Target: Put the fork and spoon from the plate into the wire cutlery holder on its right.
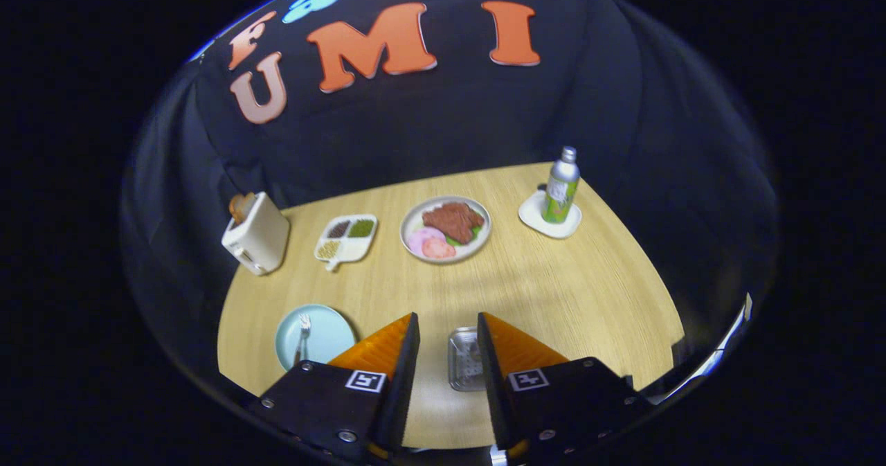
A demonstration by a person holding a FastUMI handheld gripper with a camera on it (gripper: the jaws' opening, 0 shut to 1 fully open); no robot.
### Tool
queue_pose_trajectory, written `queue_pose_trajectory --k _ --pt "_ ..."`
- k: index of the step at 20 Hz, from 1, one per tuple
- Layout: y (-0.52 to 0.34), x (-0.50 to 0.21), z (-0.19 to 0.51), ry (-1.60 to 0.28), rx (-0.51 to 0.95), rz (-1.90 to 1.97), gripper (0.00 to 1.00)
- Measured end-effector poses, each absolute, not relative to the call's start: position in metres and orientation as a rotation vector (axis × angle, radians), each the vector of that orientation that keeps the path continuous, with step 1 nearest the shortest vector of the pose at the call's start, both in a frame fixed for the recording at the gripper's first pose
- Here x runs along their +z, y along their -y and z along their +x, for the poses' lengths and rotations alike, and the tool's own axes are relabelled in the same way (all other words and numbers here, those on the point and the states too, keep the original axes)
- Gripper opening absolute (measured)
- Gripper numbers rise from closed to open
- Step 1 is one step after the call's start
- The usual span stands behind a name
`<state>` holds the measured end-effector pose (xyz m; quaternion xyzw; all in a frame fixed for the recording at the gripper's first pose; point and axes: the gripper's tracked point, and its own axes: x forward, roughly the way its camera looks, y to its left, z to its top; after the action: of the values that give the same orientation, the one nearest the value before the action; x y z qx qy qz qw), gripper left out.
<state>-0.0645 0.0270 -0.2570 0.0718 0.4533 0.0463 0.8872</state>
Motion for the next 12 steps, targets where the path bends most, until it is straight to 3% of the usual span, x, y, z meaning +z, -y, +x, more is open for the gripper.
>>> queue_pose_trajectory --k 4,6,12 --pt "-0.044 -0.196 -0.036 -0.661 0.145 0.145 0.81" --pt "-0.046 -0.173 -0.025 -0.561 0.111 0.136 0.89" --pt "-0.056 -0.118 -0.006 -0.331 0.000 0.119 0.92"
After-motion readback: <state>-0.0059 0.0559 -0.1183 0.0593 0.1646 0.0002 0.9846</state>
